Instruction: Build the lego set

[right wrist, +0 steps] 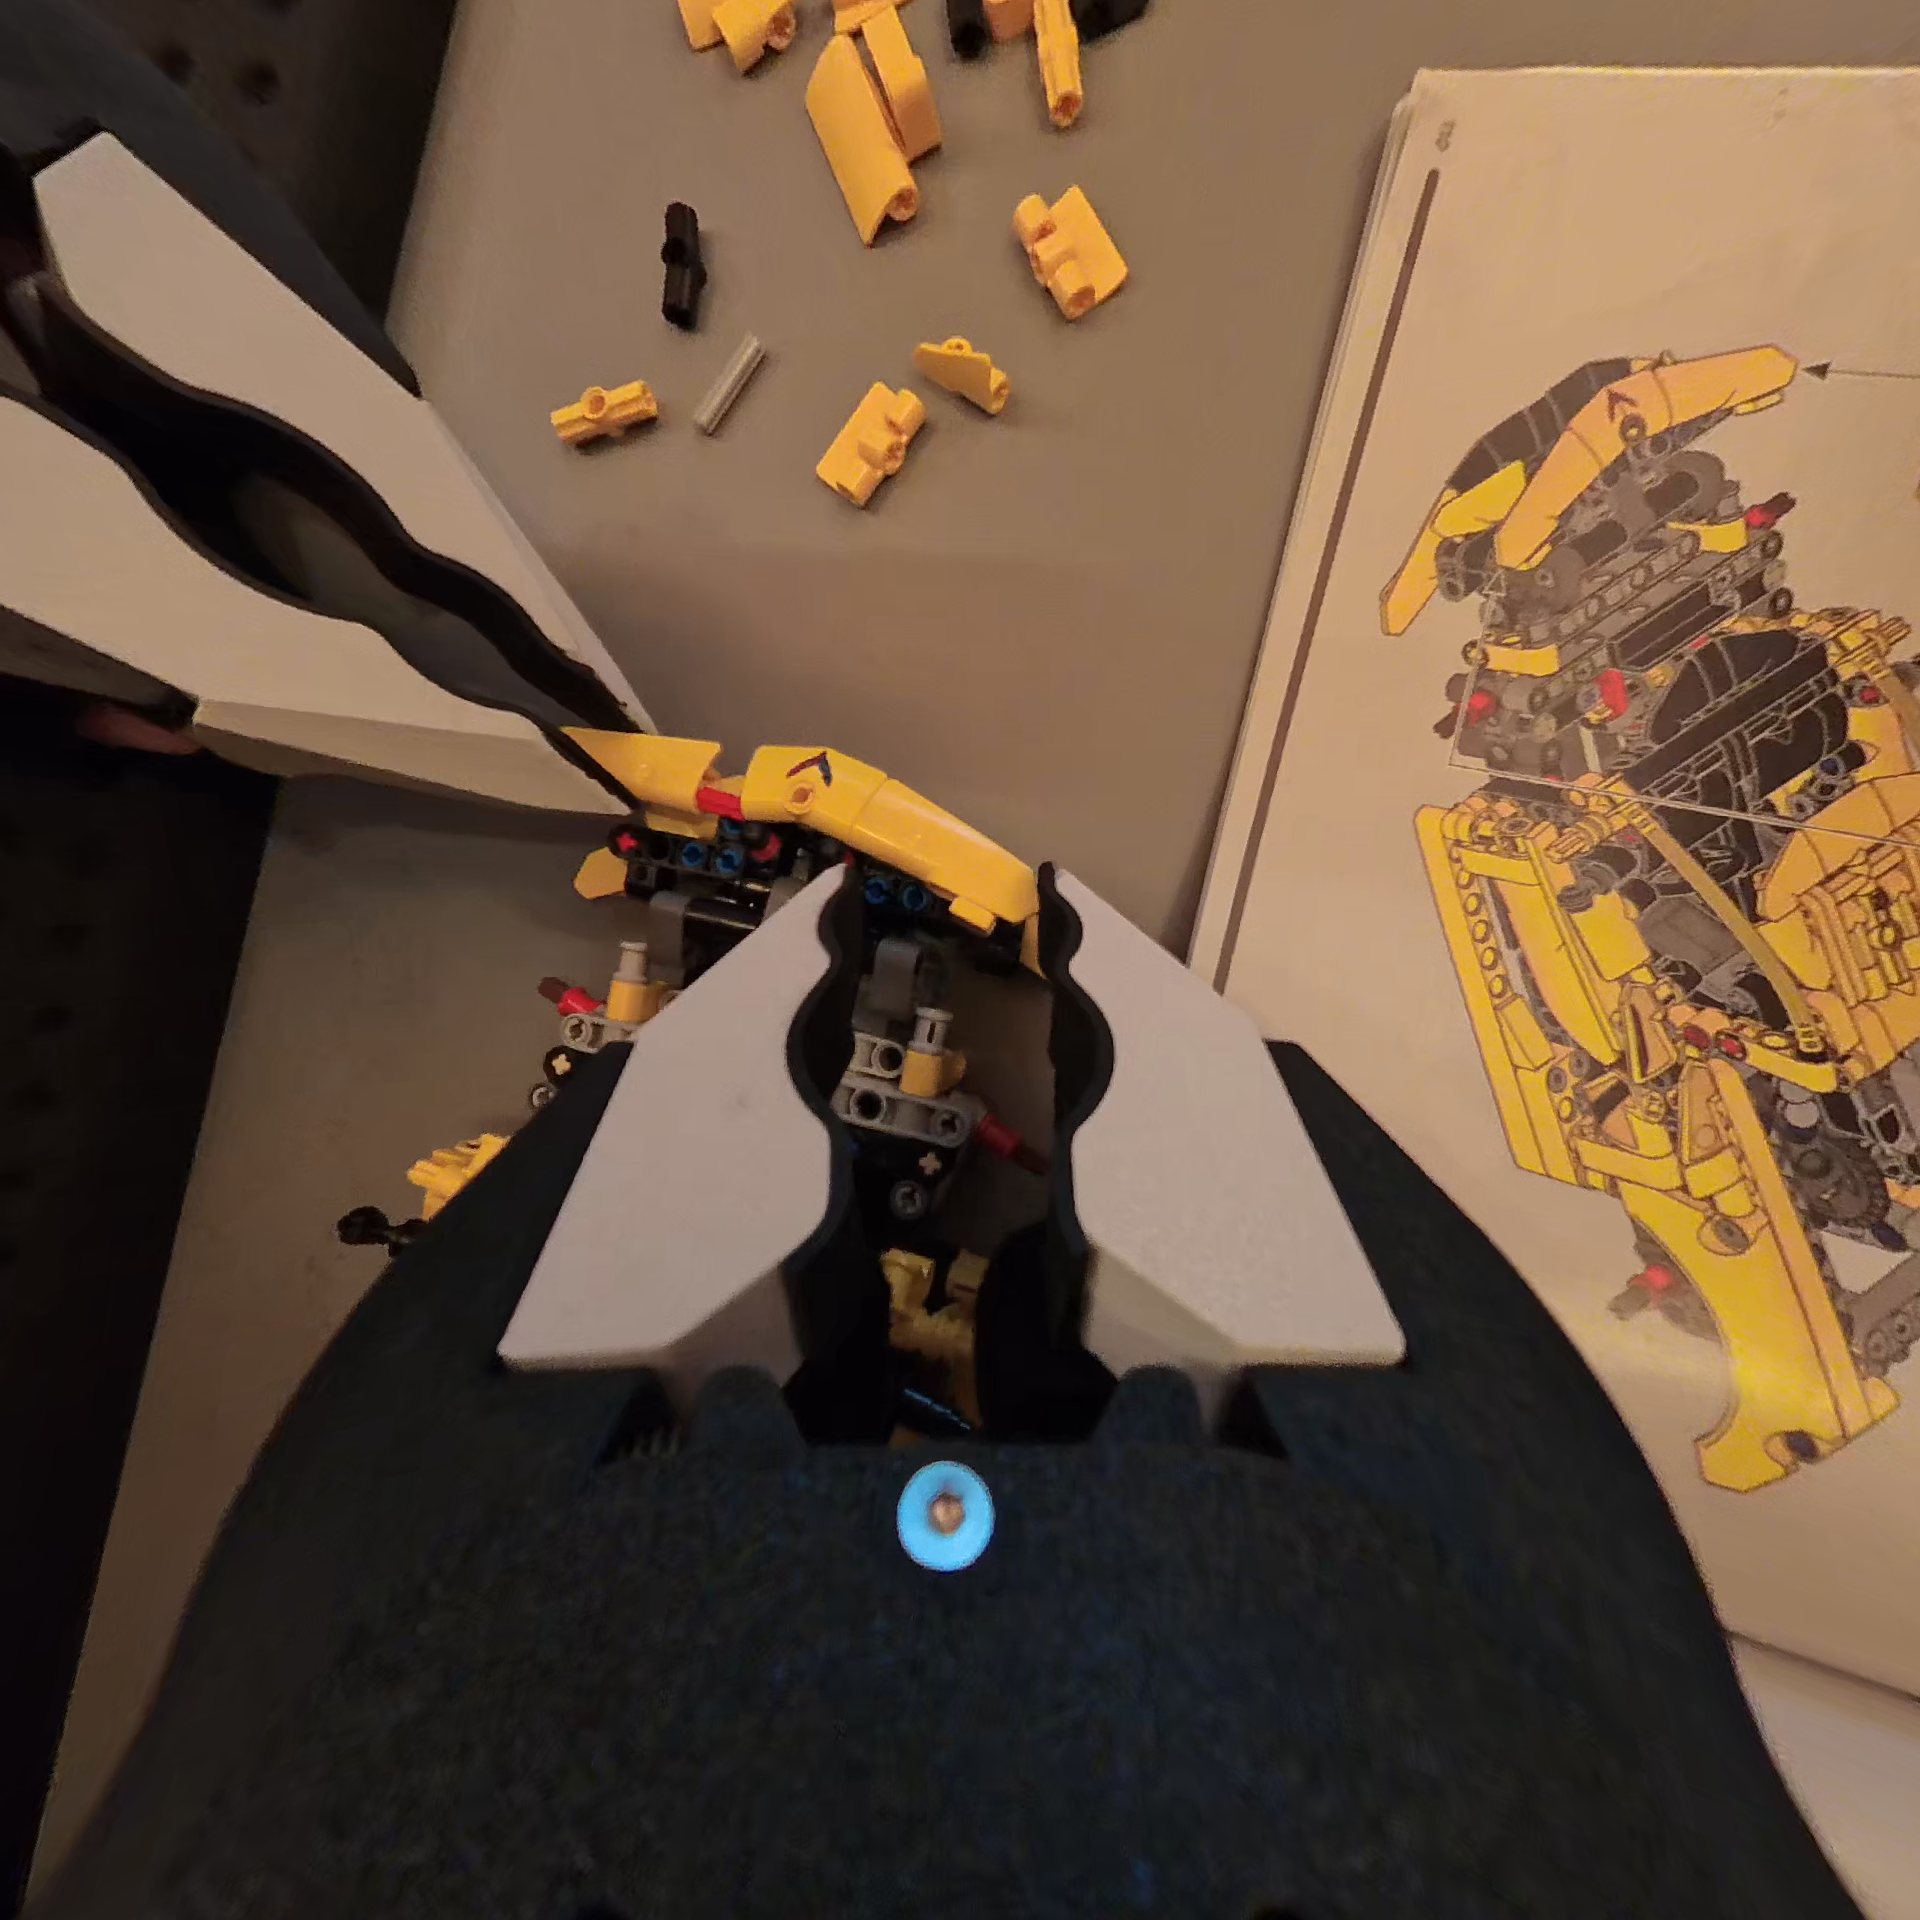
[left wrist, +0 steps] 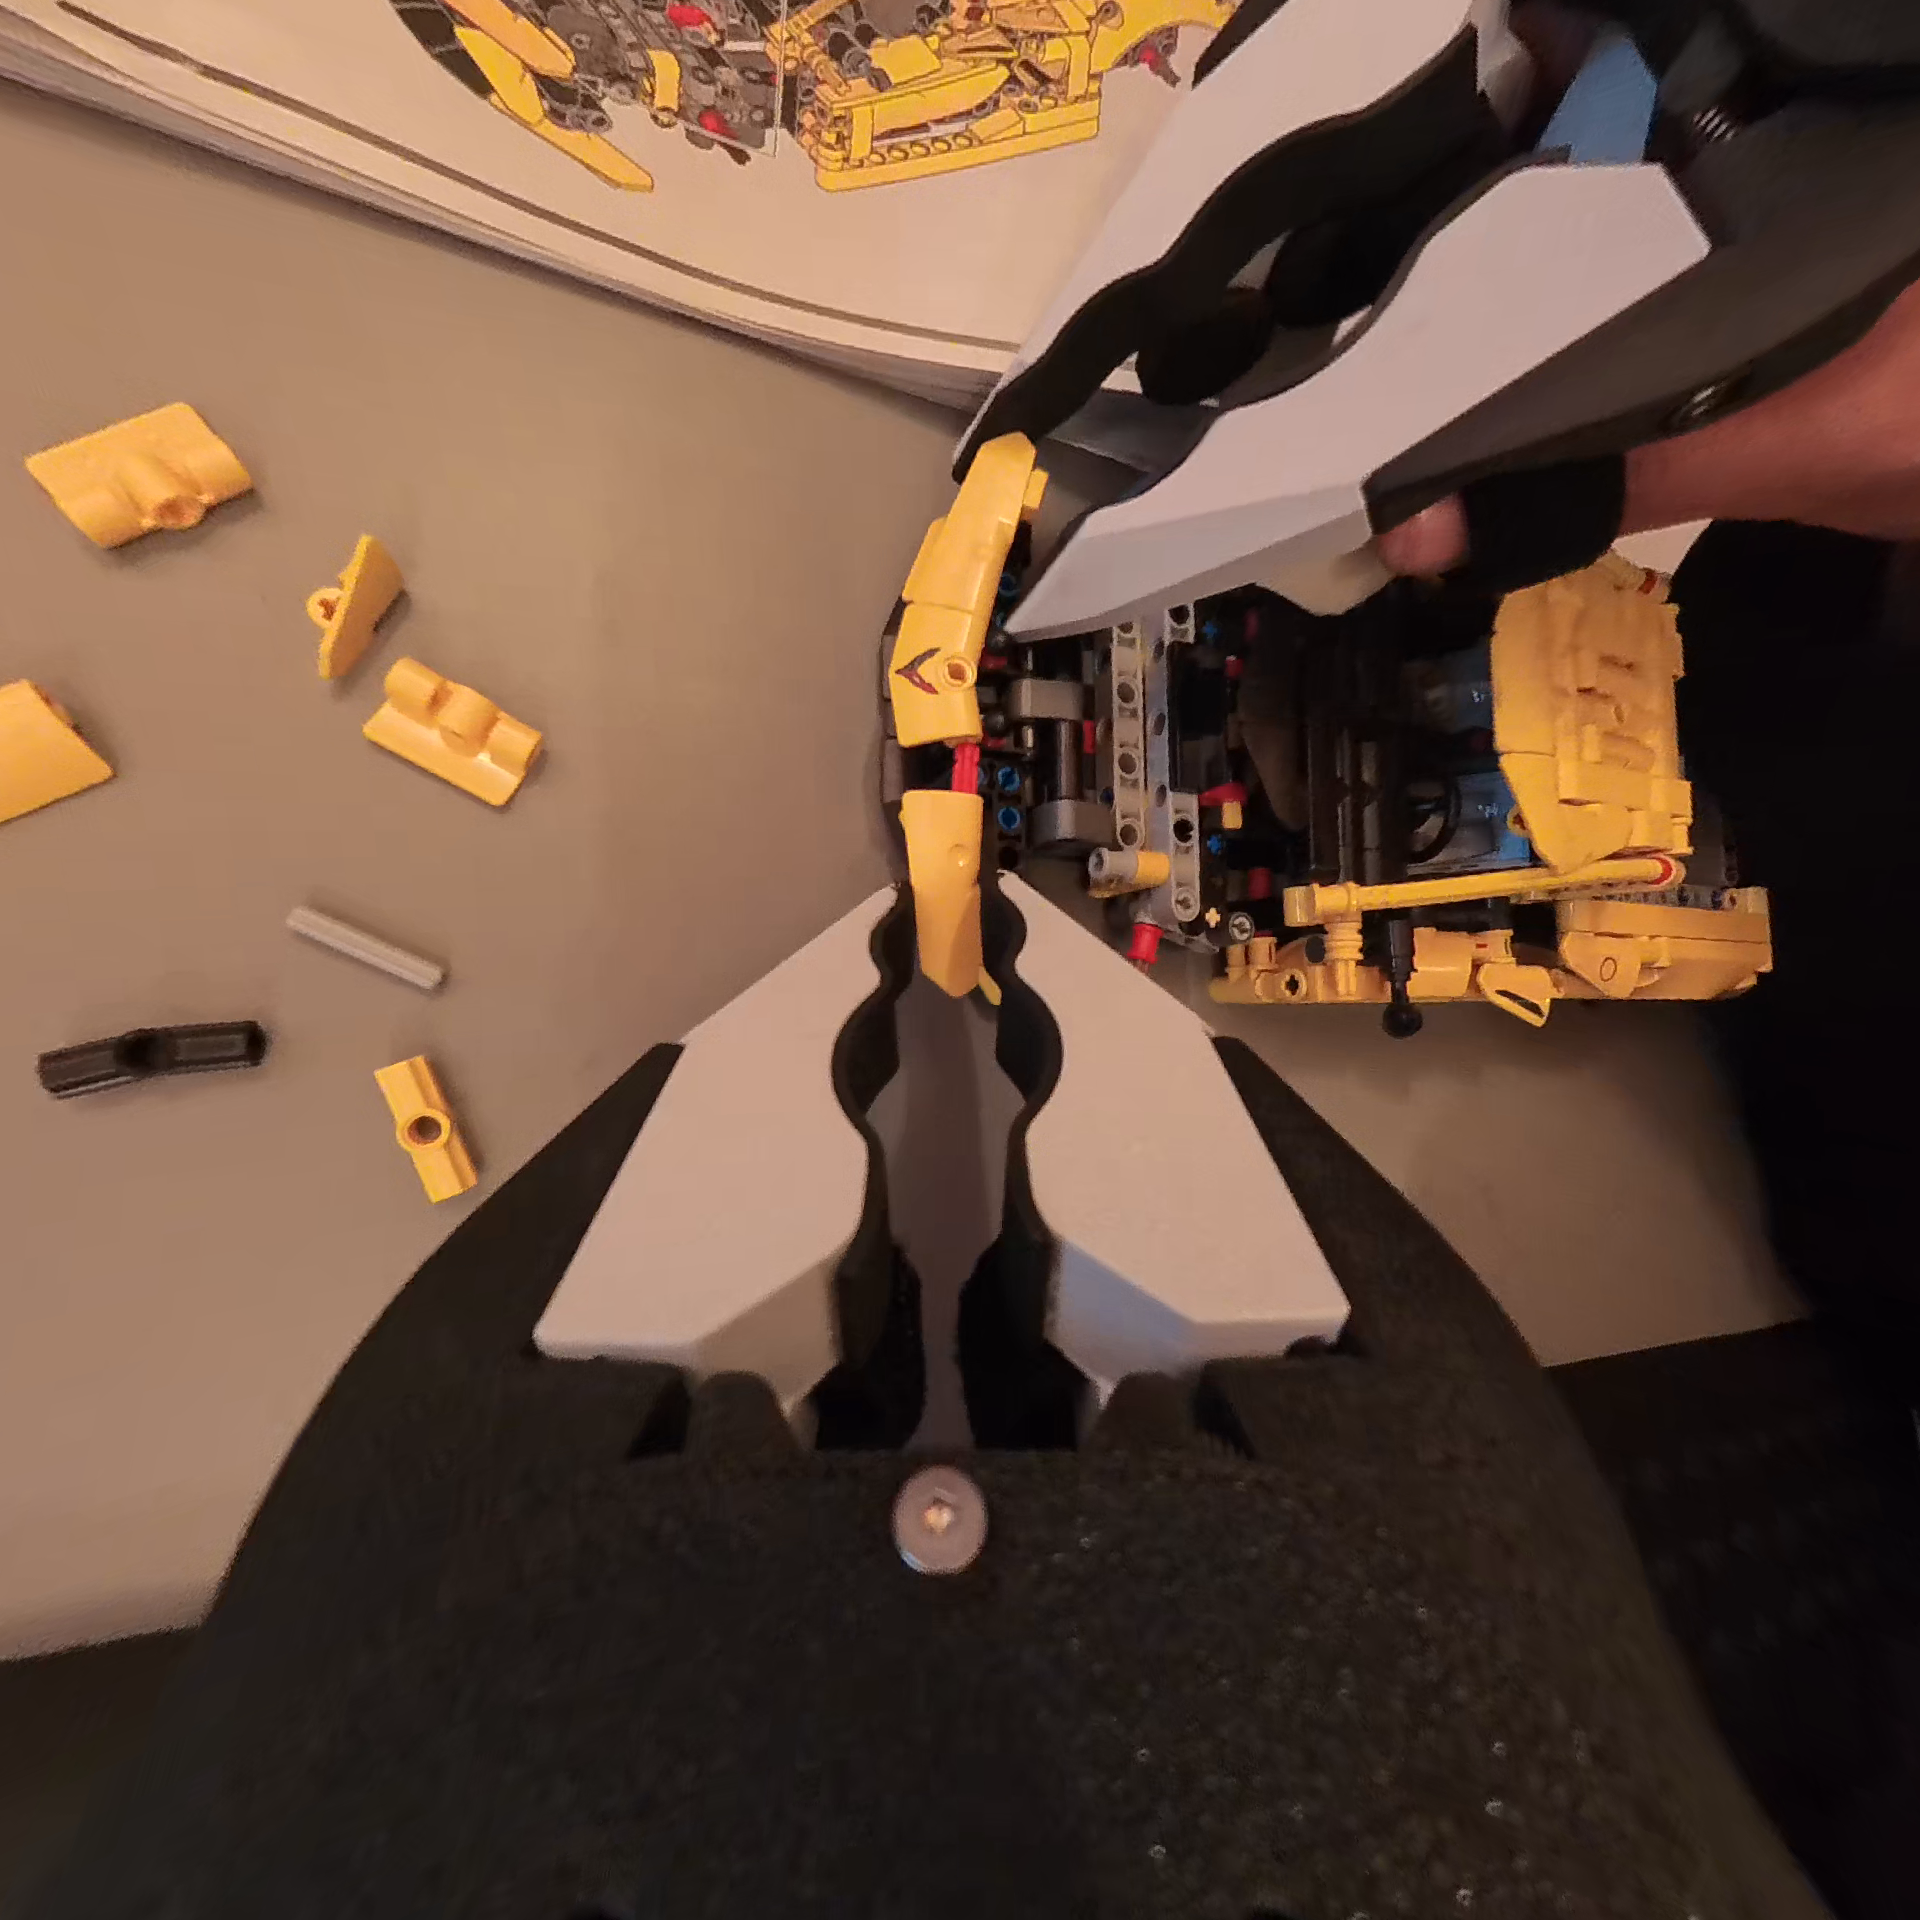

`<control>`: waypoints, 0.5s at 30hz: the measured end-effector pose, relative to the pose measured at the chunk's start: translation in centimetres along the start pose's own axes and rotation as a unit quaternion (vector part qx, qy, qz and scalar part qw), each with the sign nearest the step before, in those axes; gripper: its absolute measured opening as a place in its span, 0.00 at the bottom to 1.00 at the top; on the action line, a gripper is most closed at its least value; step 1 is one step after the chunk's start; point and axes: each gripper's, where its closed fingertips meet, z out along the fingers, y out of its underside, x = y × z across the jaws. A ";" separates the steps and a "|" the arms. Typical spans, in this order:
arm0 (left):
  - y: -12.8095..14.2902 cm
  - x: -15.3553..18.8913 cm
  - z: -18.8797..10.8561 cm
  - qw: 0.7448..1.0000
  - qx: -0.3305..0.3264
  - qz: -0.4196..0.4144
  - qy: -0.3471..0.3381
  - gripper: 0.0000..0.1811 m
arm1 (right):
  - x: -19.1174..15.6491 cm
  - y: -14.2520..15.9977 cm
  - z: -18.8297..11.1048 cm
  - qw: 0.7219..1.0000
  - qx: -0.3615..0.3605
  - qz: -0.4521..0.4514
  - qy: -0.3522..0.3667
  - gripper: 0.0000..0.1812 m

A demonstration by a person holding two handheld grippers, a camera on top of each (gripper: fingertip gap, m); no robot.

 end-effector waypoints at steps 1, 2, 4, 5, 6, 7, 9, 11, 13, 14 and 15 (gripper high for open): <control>0.0 0.0 0.0 1.000 -0.002 -0.004 -0.001 0.06 | 0.1 0.0 0.0 1.000 -0.001 0.001 0.003 0.17; 0.0 0.0 0.0 1.000 -0.002 -0.010 -0.002 0.06 | 0.1 0.0 0.0 1.000 -0.001 0.001 0.006 0.17; 0.0 0.1 0.0 1.000 -0.003 -0.019 -0.003 0.06 | 0.1 0.1 0.0 1.000 -0.005 0.000 0.008 0.17; 0.0 0.2 0.0 1.000 -0.001 -0.025 -0.004 0.06 | 0.2 0.2 0.1 1.000 -0.009 -0.004 0.011 0.17; 0.0 0.2 0.0 1.000 -0.002 -0.028 -0.006 0.06 | 0.2 0.1 0.1 1.000 -0.009 -0.007 0.014 0.17; 0.1 0.1 0.0 1.000 -0.002 -0.028 -0.010 0.06 | 0.2 0.1 0.1 1.000 -0.011 -0.009 0.016 0.17; 0.1 0.2 0.1 0.999 -0.004 -0.032 -0.014 0.06 | 0.2 0.2 0.0 1.000 -0.011 -0.010 0.018 0.17; 0.0 0.2 0.1 0.999 0.000 -0.036 -0.019 0.06 | 0.2 0.2 0.0 1.000 -0.011 -0.008 0.018 0.17; 0.0 0.1 0.0 0.999 -0.003 -0.045 -0.021 0.06 | 0.2 0.2 0.0 1.000 -0.010 -0.006 0.015 0.17; 0.0 0.1 -0.1 0.999 -0.002 -0.049 -0.022 0.06 | 0.2 0.2 0.0 1.000 -0.010 -0.006 0.014 0.17; 0.0 0.2 -0.1 0.998 -0.004 -0.050 -0.024 0.06 | 0.1 0.2 0.0 1.000 -0.010 -0.005 0.013 0.17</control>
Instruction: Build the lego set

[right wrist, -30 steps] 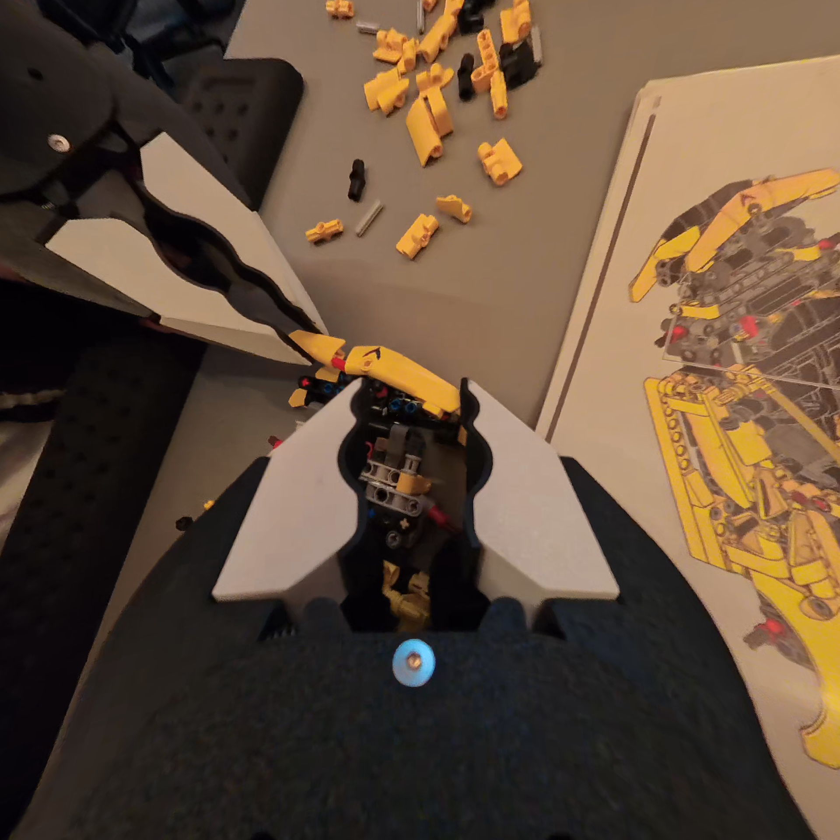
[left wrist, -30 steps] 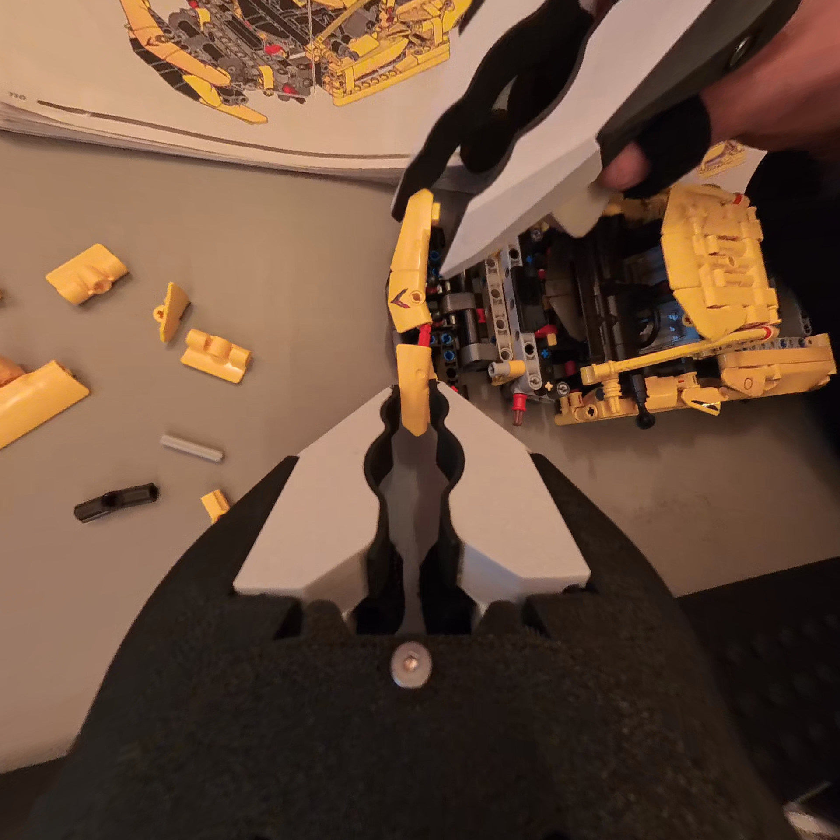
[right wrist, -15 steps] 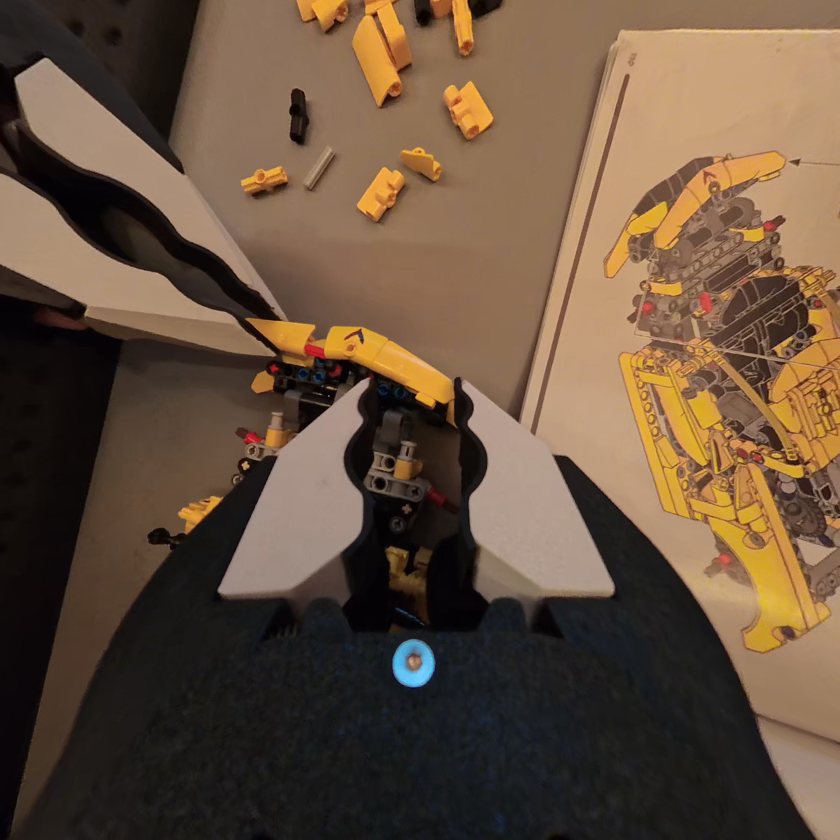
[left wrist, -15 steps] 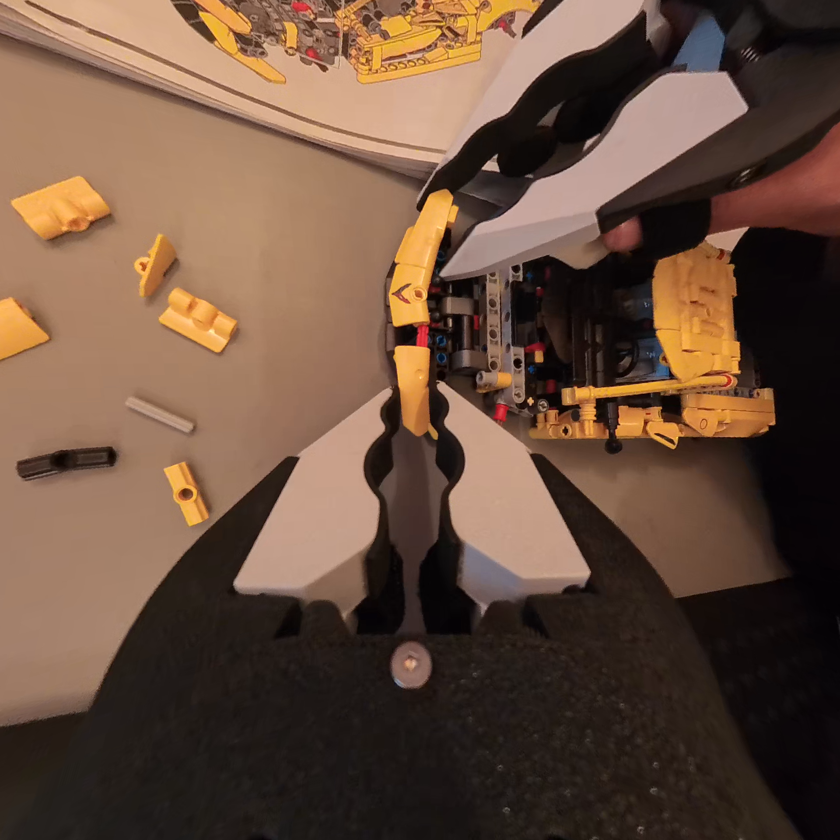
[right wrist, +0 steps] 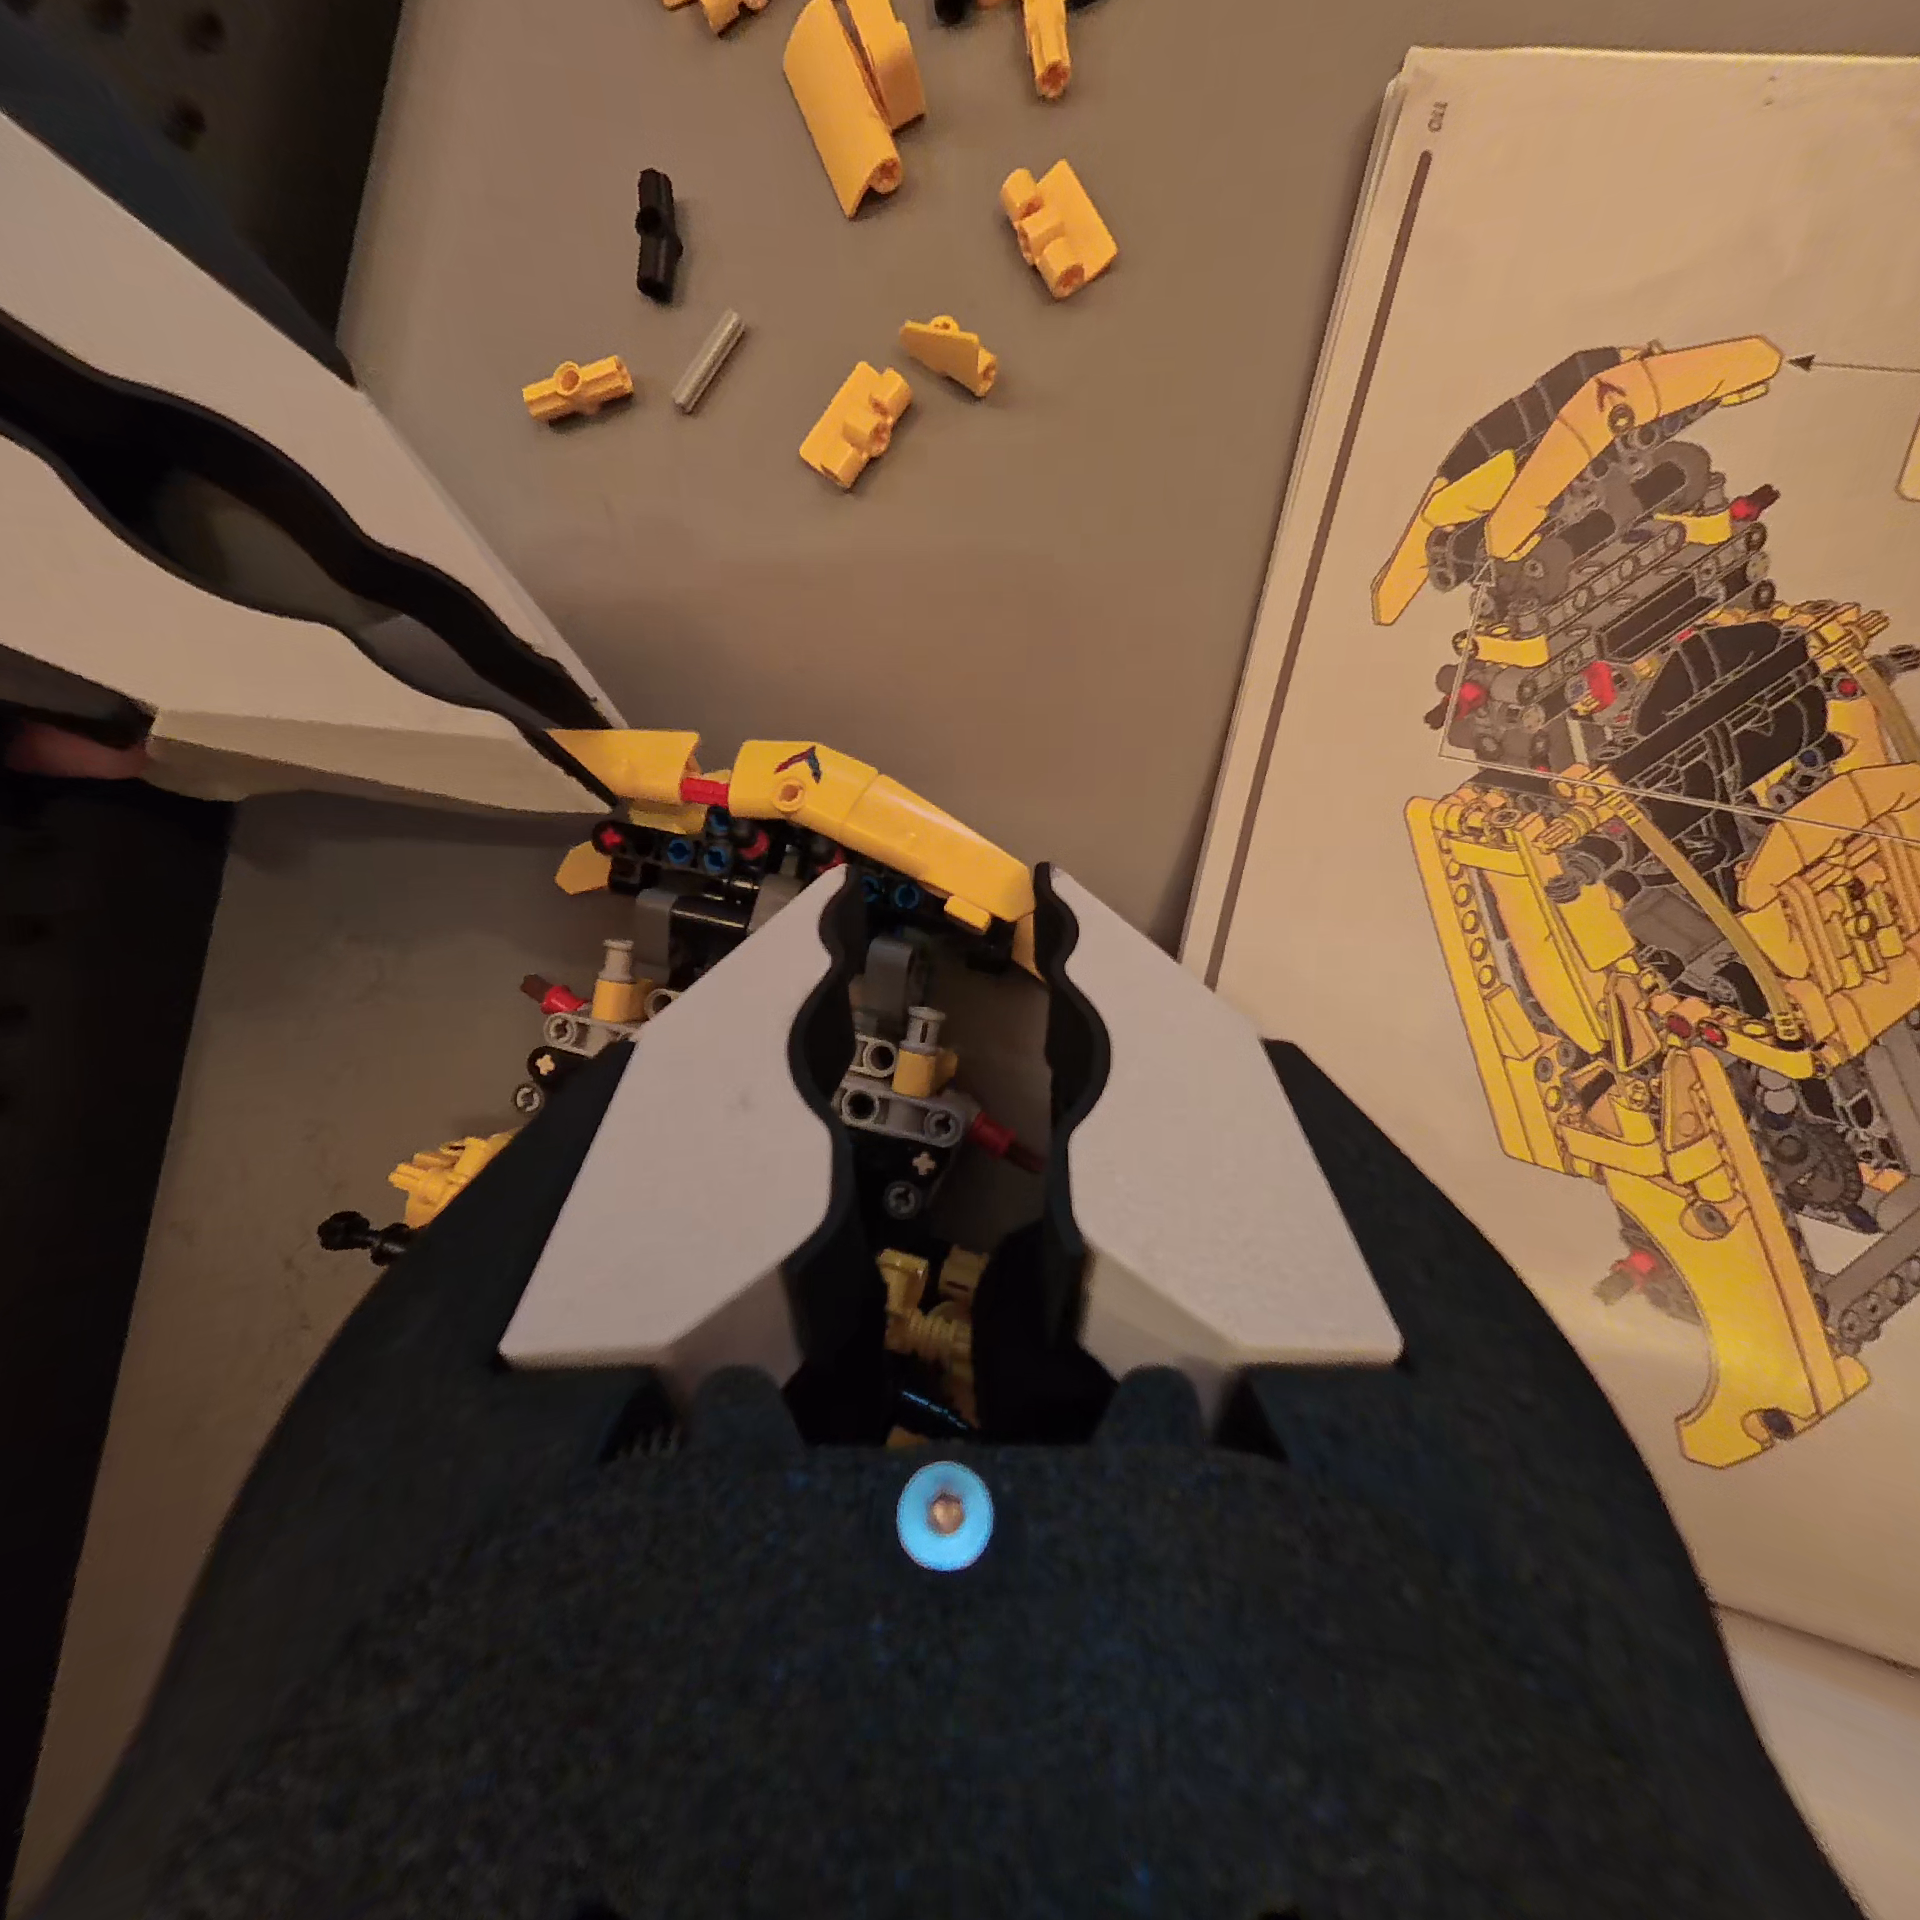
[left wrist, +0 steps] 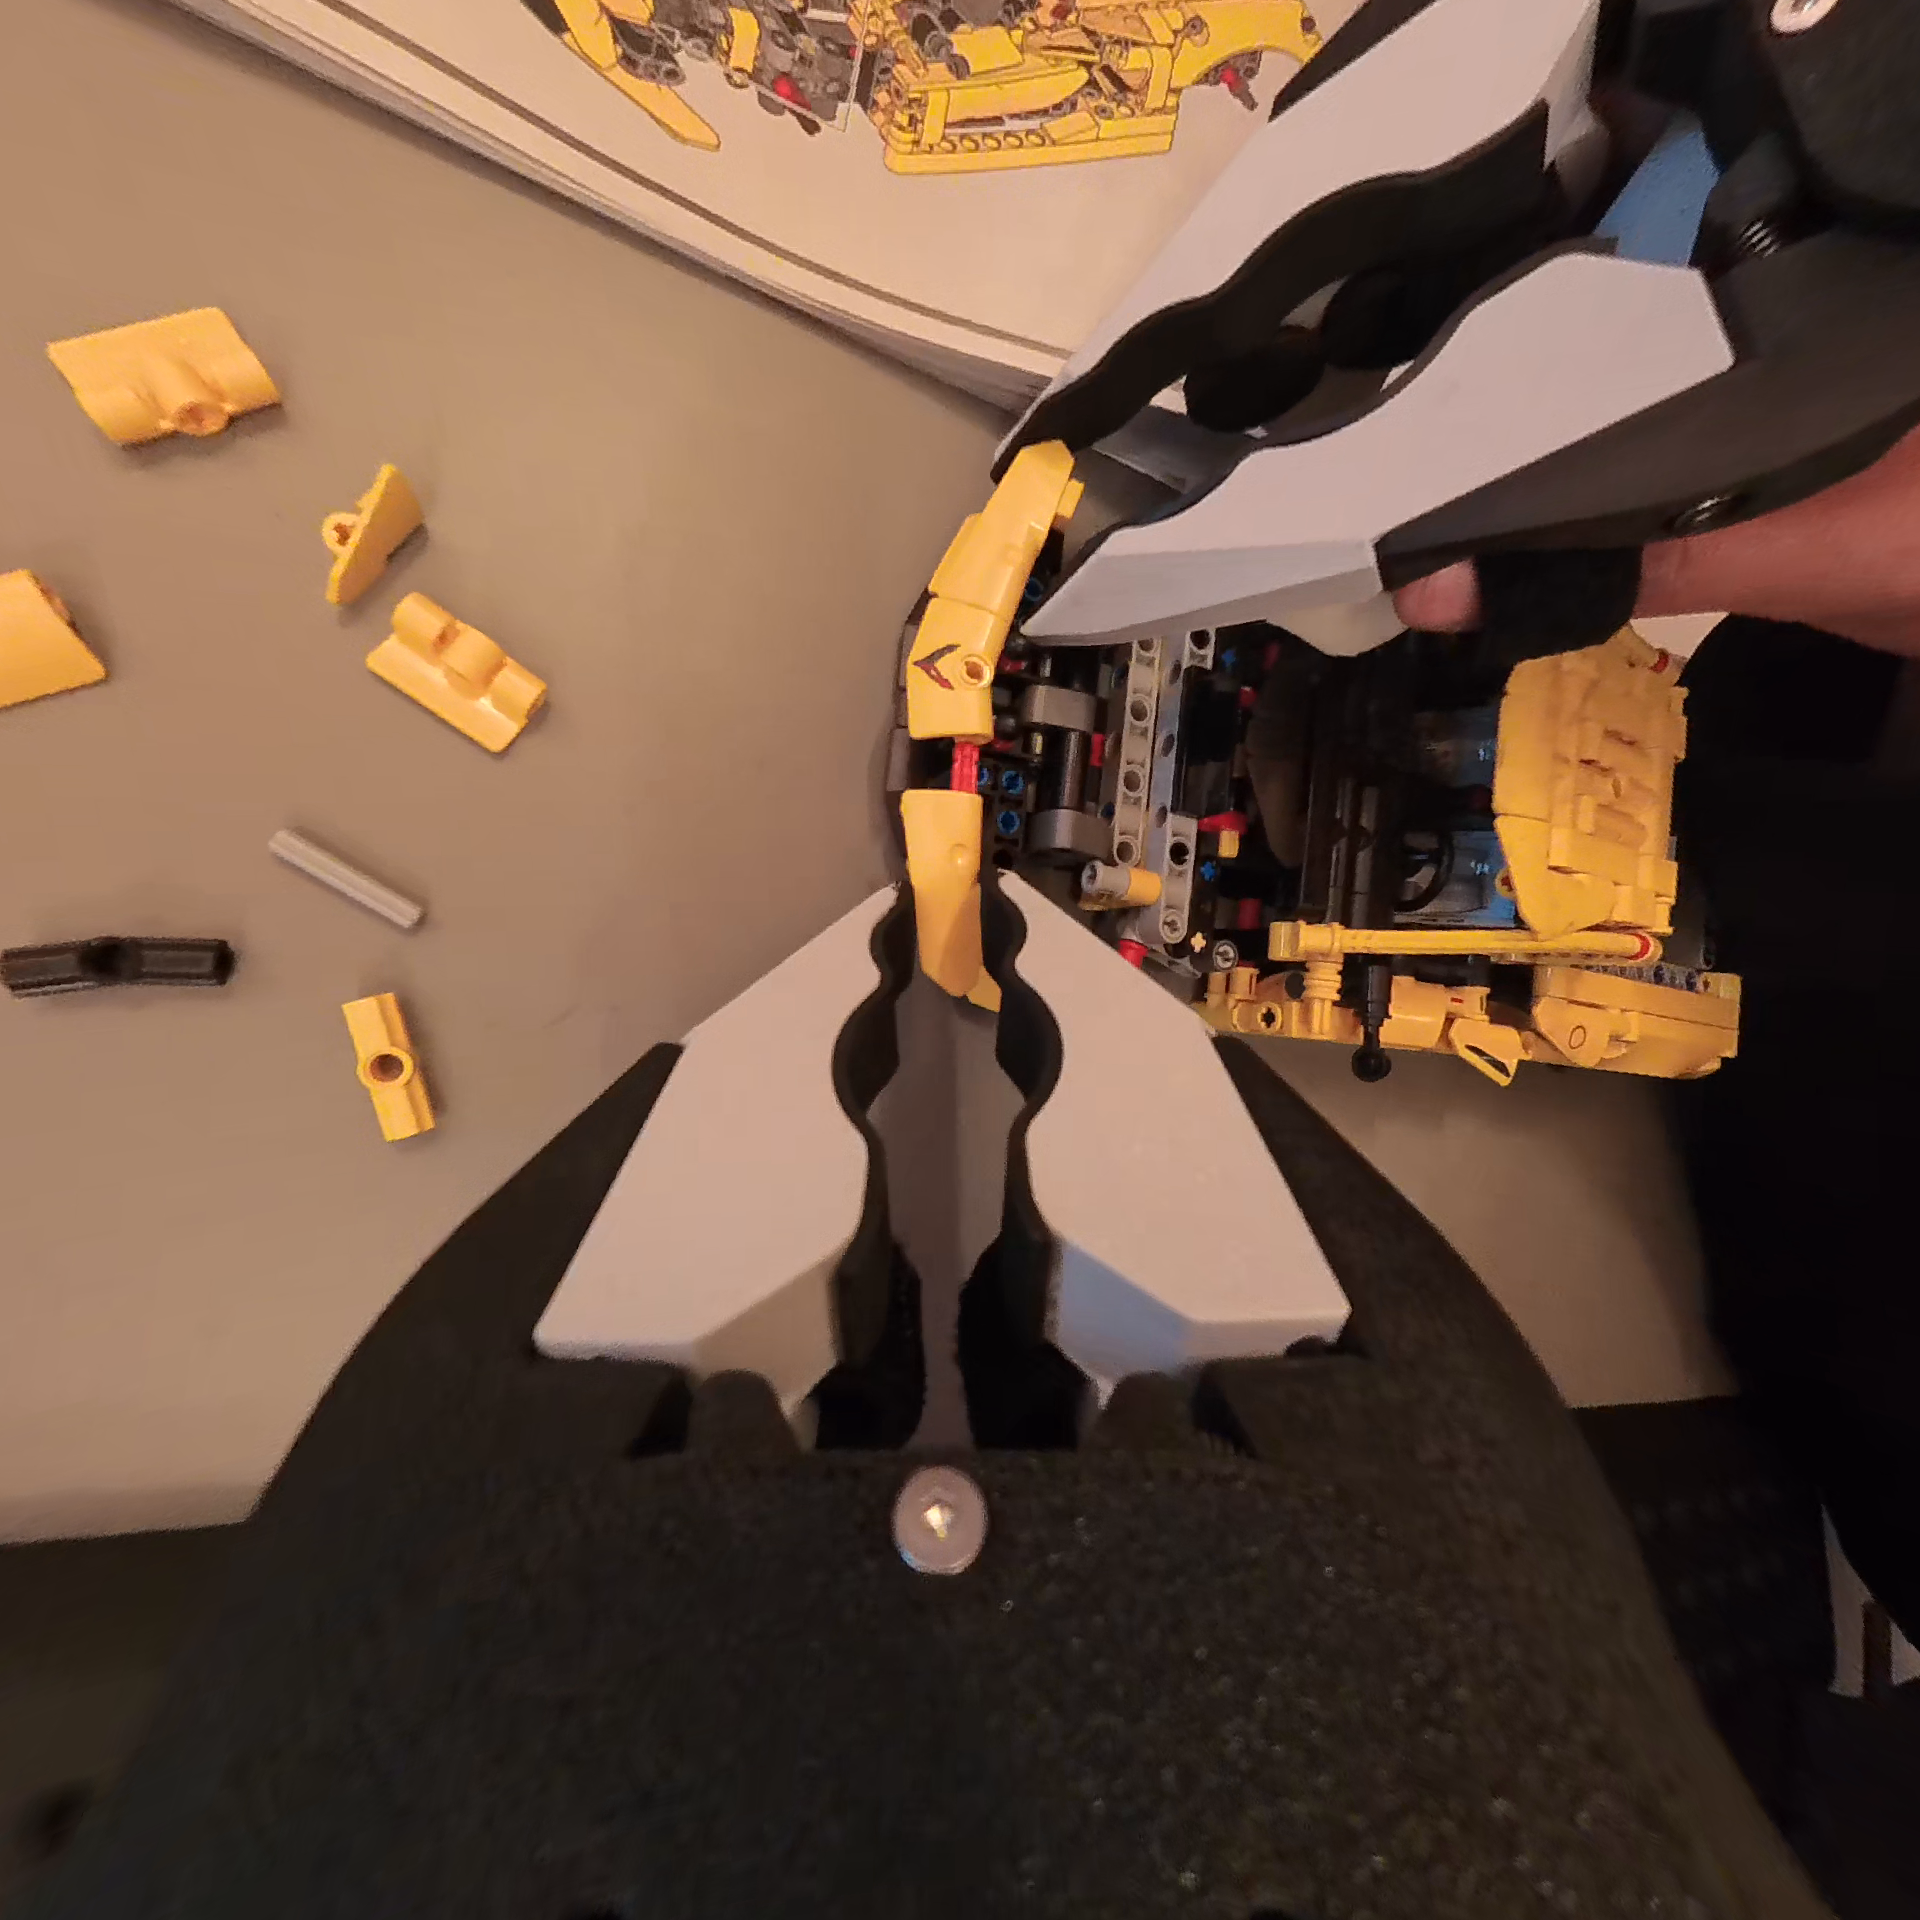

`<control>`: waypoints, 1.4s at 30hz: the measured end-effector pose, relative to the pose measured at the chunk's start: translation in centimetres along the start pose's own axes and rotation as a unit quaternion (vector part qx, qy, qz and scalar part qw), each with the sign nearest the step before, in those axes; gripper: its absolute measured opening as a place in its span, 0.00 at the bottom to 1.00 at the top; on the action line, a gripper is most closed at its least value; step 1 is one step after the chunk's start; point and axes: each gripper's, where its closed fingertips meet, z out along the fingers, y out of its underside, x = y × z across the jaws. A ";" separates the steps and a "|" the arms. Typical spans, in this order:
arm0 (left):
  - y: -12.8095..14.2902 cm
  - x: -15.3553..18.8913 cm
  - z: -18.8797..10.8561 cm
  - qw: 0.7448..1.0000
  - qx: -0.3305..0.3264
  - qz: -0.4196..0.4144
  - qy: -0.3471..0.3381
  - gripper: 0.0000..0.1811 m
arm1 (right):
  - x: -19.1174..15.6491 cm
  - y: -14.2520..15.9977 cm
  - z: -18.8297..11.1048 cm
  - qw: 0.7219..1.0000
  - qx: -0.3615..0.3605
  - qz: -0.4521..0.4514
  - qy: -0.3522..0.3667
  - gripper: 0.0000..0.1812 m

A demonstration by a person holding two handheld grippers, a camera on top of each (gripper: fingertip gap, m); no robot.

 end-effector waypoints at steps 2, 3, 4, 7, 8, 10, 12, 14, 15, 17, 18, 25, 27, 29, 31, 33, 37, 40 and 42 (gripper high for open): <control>-0.1 0.0 0.0 1.000 -0.001 0.000 -0.006 0.06 | 0.0 0.0 0.0 1.000 0.001 0.002 0.000 0.17; 0.0 0.0 0.1 1.000 -0.004 -0.002 -0.007 0.06 | 0.0 0.0 0.0 1.000 0.001 0.003 -0.001 0.17; 0.0 0.0 0.1 1.000 -0.004 -0.010 -0.004 0.06 | 0.0 0.0 0.0 1.000 0.001 0.003 -0.001 0.17; -0.1 0.1 0.0 1.000 -0.003 -0.021 -0.004 0.06 | 0.1 0.0 0.0 1.000 0.001 0.006 -0.003 0.17; -0.2 0.1 0.0 1.000 -0.003 -0.018 -0.008 0.06 | 0.0 0.0 0.0 1.000 0.001 0.006 -0.003 0.17; -0.3 0.2 -0.2 1.000 -0.002 -0.013 -0.013 0.06 | 0.0 0.0 0.0 1.000 0.002 0.006 -0.004 0.17; -0.3 0.3 -0.2 1.000 -0.004 -0.002 -0.022 0.06 | -0.1 0.0 0.0 1.000 0.001 0.007 -0.007 0.17; -0.3 0.3 -0.1 1.000 -0.006 -0.008 -0.021 0.06 | 0.0 0.1 0.0 1.000 0.000 0.006 -0.005 0.17; -0.3 0.3 0.0 1.000 -0.007 -0.017 -0.015 0.06 | 0.0 0.1 0.0 1.000 0.000 0.005 -0.003 0.17; -0.3 0.4 0.1 0.999 -0.007 -0.038 -0.003 0.06 | 0.1 0.1 0.0 1.000 -0.001 0.005 -0.002 0.17; -0.4 0.4 0.1 0.999 -0.007 -0.040 -0.003 0.06 | 0.1 0.1 -0.1 1.000 -0.001 0.006 -0.002 0.17; -0.7 0.4 -0.1 0.998 -0.009 0.035 -0.056 0.06 | 0.1 0.1 0.0 1.000 -0.005 0.010 0.007 0.17; -0.8 0.5 0.1 0.995 -0.006 0.060 -0.074 0.06 | 0.4 0.1 -0.1 1.000 -0.005 0.016 0.012 0.17; -0.9 0.6 0.3 0.995 0.001 0.066 -0.080 0.06 | 0.5 0.3 -0.2 1.000 -0.007 0.028 0.013 0.17; -1.0 0.6 0.3 0.994 0.007 0.068 -0.082 0.06 | 0.5 0.3 -0.2 0.999 -0.007 0.031 0.012 0.17; -1.2 0.5 0.1 0.994 0.006 0.066 -0.082 0.06 | 0.5 0.3 -0.3 0.999 -0.009 0.030 0.016 0.17; -1.3 0.6 0.4 0.994 0.014 0.069 -0.089 0.06 | 0.8 0.5 -0.5 0.998 -0.019 0.029 0.043 0.17; -1.0 0.8 1.0 0.992 0.021 0.079 -0.097 0.06 | 0.8 0.8 -0.5 0.998 -0.023 0.052 0.038 0.16; -0.9 0.8 1.1 0.990 0.025 0.088 -0.104 0.06 | 0.8 0.8 -0.5 0.997 -0.023 0.059 0.031 0.16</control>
